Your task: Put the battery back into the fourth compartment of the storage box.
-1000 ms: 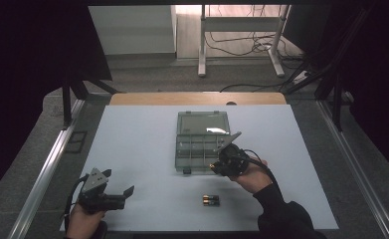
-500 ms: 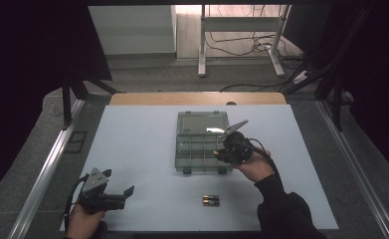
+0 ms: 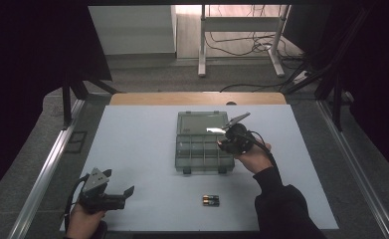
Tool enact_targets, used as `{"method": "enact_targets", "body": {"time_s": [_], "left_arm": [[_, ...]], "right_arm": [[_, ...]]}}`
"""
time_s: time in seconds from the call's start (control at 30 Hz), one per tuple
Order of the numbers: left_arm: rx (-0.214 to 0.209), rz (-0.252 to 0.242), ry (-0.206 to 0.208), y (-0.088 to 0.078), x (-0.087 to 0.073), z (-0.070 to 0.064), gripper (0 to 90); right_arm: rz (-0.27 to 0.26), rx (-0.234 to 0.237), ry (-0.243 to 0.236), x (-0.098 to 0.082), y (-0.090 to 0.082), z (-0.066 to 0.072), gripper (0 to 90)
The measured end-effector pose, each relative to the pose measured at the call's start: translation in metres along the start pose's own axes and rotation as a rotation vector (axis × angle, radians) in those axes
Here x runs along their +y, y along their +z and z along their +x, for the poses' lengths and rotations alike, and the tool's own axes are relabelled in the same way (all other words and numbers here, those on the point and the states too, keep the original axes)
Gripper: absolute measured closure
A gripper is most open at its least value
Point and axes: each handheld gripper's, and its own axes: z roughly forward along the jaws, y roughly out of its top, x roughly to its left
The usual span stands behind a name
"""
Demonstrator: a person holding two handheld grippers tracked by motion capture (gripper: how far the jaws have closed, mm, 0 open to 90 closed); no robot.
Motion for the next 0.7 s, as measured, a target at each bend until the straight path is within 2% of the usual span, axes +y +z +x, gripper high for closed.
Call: {"method": "enact_targets", "body": {"time_s": [0.3, 0.5, 0.57, 0.63, 0.7], "left_arm": [[-0.001, 0.0, -0.004, 0.0, 0.0, 0.001, 2.8], [-0.003, 0.001, -0.005, 0.0, 0.0, 0.001, 2.8], [-0.003, 0.001, -0.005, 0.0, 0.0, 0.001, 2.8], [-0.003, 0.001, -0.005, 0.0, 0.0, 0.001, 2.8], [-0.003, 0.0, -0.006, 0.0, 0.0, 0.001, 2.8]], "right_arm": [[-0.017, -0.035, 0.029, 0.01, 0.009, -0.013, 76.4], [0.023, -0.063, 0.054, 0.008, 0.021, -0.022, 76.3], [0.022, -0.065, 0.049, 0.008, 0.023, -0.023, 76.2], [0.039, -0.069, 0.053, 0.007, 0.027, -0.025, 75.4], [0.035, -0.071, 0.064, 0.006, 0.028, -0.026, 71.6]]}}
